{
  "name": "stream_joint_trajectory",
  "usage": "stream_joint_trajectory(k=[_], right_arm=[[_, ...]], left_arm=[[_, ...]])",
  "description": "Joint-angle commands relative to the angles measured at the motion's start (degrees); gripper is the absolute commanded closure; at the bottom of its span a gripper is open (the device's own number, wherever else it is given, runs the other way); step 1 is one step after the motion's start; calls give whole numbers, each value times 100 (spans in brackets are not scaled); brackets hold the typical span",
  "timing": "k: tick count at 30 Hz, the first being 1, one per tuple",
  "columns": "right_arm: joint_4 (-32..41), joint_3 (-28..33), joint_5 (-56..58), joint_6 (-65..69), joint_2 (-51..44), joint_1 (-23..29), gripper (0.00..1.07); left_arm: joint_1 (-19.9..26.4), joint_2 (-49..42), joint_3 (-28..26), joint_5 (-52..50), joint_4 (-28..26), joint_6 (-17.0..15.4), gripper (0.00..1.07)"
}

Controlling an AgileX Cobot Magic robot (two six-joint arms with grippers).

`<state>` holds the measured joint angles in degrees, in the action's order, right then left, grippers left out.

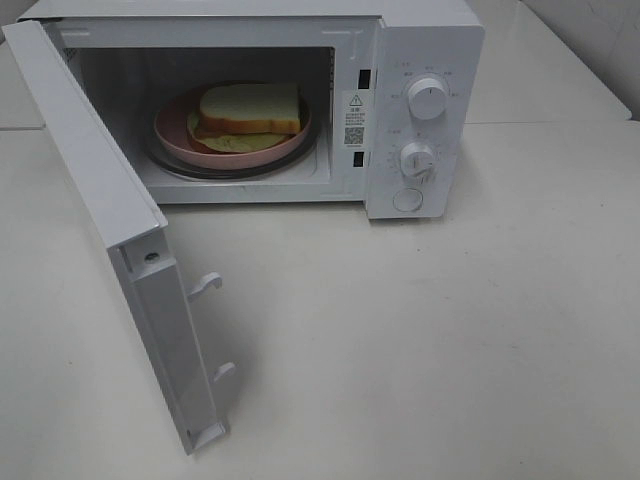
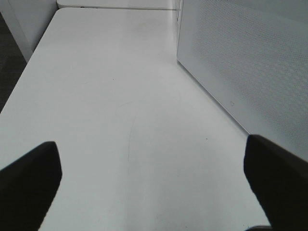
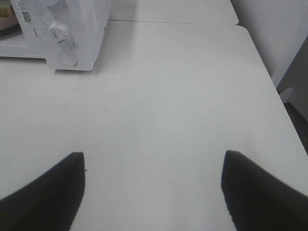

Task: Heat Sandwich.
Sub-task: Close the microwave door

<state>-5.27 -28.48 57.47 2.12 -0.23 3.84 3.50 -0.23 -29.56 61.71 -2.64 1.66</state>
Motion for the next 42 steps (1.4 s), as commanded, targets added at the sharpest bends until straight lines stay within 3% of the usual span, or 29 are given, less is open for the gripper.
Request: stream_joint_trajectory(k=[1, 38, 42], right_arm=[[-11, 0, -34, -46, -149, -34, 32], [-11, 0, -34, -40, -149, -34, 32], [-11, 0, -34, -40, -149, -34, 32]], left_arm=[[34, -40, 0, -57, -29, -6, 9], [34, -29, -80, -160, -86, -11, 9], [34, 361, -201, -258, -63, -11, 9]])
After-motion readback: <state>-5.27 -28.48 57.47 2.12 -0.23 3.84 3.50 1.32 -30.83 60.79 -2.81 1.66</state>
